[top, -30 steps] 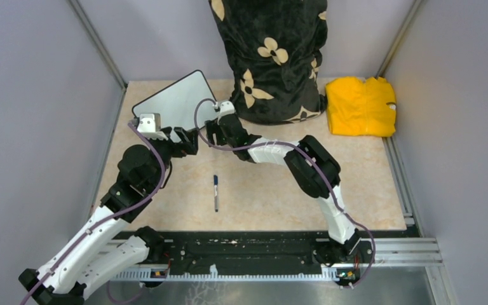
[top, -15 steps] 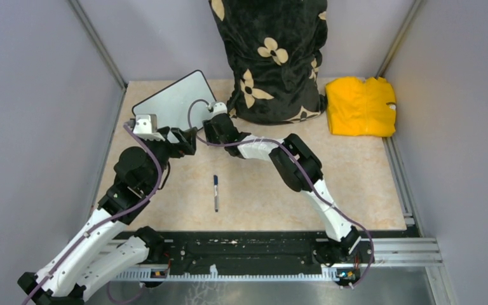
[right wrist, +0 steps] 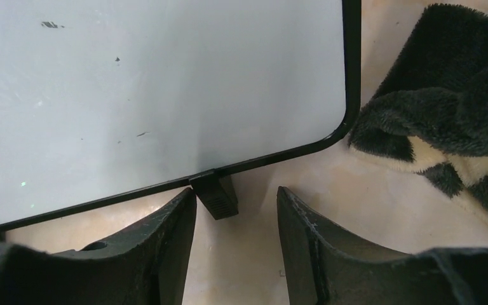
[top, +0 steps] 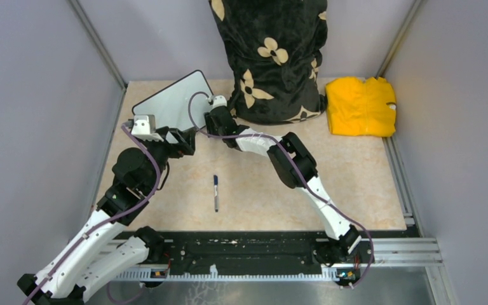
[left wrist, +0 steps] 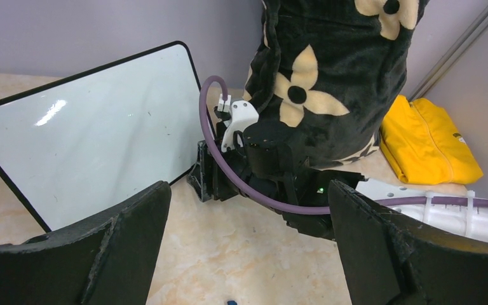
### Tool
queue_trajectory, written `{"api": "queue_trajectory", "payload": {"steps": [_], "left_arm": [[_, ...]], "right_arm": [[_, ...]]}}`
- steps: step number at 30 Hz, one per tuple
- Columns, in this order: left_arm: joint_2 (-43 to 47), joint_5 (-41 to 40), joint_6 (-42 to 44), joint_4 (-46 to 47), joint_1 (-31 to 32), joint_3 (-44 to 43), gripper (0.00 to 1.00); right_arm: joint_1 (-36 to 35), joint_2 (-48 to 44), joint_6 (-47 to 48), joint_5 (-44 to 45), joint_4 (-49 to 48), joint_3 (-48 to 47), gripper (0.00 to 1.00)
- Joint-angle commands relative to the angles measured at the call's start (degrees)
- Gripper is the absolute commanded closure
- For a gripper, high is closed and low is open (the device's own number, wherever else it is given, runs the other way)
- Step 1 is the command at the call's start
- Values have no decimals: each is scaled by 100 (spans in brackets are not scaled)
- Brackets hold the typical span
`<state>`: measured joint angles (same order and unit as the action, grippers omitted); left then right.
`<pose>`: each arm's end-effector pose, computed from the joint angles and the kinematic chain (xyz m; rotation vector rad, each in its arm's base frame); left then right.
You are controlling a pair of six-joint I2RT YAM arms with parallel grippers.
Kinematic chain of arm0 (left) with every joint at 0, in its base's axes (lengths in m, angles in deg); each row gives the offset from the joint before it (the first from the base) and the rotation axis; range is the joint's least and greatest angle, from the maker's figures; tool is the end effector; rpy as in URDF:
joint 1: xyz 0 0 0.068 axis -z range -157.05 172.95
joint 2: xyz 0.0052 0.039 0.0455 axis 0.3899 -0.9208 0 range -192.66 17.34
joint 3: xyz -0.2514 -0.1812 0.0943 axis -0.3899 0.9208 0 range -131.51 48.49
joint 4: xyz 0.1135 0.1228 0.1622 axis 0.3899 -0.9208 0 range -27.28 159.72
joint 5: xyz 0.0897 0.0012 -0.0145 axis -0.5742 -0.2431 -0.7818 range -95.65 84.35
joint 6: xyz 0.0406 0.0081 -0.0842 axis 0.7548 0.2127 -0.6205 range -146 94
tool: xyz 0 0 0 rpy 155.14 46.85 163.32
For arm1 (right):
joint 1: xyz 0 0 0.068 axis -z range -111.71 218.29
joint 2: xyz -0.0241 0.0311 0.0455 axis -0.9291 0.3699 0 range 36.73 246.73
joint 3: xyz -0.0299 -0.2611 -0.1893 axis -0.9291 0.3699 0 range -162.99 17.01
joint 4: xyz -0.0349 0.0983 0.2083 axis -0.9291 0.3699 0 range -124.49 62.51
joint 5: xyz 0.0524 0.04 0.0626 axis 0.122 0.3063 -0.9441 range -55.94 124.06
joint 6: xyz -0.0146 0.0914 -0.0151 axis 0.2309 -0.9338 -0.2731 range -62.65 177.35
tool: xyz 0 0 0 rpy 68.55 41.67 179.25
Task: Write a sentence on the whiteboard
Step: Move the whiteboard to the center of the board.
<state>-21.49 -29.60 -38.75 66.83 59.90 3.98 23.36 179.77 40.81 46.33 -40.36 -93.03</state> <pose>0.1260 -0.0519 0.4001 -0.0122 1.5380 -0.3734 0.4550 0.4285 0.1659 -0.3737 2.0288 0.4528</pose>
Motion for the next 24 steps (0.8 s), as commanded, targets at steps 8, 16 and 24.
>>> {"api": "queue_trajectory", "payload": {"steps": [8,16,24], "left_arm": [[46,53,19,129,19,48,1],[42,60,19,140,19,60,1],[26,4,36,141,19,70,1]], "right_arm": [[23,250,63,-142,294,-727,57],[25,336,88,-268,382,-913,72],[-12,88,208,-238,335,-564,85]]}}
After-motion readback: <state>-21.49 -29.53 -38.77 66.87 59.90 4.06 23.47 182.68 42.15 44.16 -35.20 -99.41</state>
